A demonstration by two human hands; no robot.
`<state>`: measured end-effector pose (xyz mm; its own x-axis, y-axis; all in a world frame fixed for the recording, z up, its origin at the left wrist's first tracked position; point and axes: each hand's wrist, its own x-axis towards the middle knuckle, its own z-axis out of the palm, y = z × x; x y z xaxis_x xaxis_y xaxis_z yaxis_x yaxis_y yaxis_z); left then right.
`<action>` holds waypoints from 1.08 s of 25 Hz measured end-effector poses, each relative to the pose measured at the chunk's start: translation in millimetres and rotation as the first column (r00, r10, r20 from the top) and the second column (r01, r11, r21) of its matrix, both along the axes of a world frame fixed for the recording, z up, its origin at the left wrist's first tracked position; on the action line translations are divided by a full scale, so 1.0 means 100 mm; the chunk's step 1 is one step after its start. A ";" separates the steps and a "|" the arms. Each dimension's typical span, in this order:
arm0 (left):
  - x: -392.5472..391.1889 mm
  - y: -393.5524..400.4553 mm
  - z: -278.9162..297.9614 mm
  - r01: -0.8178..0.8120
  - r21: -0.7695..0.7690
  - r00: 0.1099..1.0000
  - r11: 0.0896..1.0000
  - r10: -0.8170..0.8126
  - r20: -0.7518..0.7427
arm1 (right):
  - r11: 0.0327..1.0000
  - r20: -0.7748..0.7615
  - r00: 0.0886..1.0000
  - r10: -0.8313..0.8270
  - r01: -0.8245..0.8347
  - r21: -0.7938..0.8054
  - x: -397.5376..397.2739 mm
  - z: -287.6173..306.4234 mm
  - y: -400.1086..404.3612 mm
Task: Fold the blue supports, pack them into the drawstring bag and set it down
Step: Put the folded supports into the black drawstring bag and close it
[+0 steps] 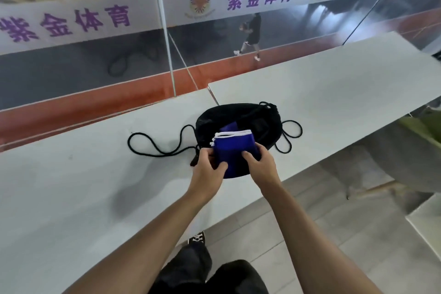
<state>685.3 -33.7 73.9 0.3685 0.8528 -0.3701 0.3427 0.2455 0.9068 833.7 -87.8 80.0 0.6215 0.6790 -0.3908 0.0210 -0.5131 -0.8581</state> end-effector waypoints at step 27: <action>1.60 0.66 -0.75 0.172 0.125 0.638 0.977 -0.014 -0.770 | 0.746 -0.320 0.823 0.469 -0.563 -0.355 2.01 -0.76 1.65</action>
